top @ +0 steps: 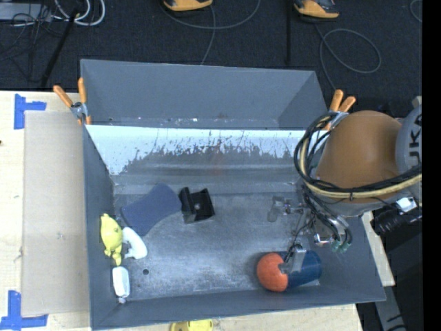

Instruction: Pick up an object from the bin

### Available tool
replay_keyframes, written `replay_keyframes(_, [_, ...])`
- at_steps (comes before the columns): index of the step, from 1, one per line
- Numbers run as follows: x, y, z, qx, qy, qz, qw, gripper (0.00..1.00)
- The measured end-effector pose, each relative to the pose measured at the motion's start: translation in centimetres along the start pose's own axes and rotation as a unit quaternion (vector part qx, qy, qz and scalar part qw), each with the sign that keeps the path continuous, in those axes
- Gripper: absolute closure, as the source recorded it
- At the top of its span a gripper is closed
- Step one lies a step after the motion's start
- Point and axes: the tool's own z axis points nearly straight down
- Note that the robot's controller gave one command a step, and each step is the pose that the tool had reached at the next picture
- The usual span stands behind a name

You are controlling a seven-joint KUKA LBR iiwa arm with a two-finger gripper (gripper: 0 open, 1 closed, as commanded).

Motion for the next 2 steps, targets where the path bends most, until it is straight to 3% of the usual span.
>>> replay_keyframes(1, [-0.2, 0.0, -0.4, 0.000, -0.0041, -0.001, 1.0000, 0.00])
replay_keyframes(2, [0.5, 1.1, 5.0, 0.000, -0.0073, 0.013, 0.9999, 0.00])
